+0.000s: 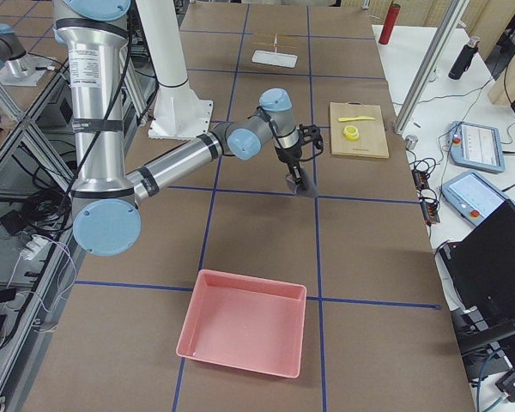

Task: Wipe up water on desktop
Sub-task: 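Lower the towel with the right gripper onto the table near the pink bin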

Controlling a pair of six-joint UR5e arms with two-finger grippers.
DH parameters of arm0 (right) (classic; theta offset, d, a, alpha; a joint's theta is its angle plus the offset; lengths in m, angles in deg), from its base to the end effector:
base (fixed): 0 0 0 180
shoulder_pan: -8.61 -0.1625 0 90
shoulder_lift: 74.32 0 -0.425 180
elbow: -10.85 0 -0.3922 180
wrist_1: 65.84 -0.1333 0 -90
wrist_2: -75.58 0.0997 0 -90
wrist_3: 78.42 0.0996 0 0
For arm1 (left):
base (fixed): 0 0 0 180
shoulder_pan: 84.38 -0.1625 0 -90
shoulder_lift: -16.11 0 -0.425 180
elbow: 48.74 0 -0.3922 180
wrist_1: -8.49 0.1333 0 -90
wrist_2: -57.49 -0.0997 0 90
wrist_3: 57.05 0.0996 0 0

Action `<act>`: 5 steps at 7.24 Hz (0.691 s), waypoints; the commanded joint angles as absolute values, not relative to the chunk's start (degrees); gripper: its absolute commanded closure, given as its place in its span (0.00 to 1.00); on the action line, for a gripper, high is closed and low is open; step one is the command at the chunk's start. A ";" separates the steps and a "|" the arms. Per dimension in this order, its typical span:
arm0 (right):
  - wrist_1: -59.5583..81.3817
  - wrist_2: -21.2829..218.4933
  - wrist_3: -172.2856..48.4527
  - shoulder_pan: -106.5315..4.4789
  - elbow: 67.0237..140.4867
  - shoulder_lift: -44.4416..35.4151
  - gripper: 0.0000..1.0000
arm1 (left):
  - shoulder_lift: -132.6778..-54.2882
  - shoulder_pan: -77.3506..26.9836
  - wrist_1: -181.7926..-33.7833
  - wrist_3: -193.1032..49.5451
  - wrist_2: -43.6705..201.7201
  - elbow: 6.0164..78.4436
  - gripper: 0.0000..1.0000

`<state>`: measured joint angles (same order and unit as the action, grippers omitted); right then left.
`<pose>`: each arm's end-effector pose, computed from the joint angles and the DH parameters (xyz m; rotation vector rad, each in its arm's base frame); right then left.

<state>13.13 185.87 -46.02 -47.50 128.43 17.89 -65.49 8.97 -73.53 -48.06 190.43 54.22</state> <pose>-0.1821 -0.4483 0.4352 0.3393 -0.6303 -0.1374 -0.0901 -0.4195 0.6305 0.0240 0.7511 0.0714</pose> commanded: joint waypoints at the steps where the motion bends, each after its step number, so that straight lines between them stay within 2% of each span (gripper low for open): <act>1: 13.44 182.83 -53.76 -47.29 127.14 26.11 1.00 | -64.84 9.14 -74.39 -48.00 190.56 53.92 0.01; 3: 13.01 176.58 -54.86 -45.36 115.59 19.33 1.00 | -64.22 9.14 -74.39 -48.17 190.64 54.36 0.01; 5: 12.74 176.57 -50.76 -41.17 112.10 13.51 1.00 | -64.22 9.14 -74.48 -48.17 190.56 54.70 0.01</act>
<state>12.85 176.95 -53.37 -43.86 114.58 17.37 -64.25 9.13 -74.45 -48.18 190.62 54.44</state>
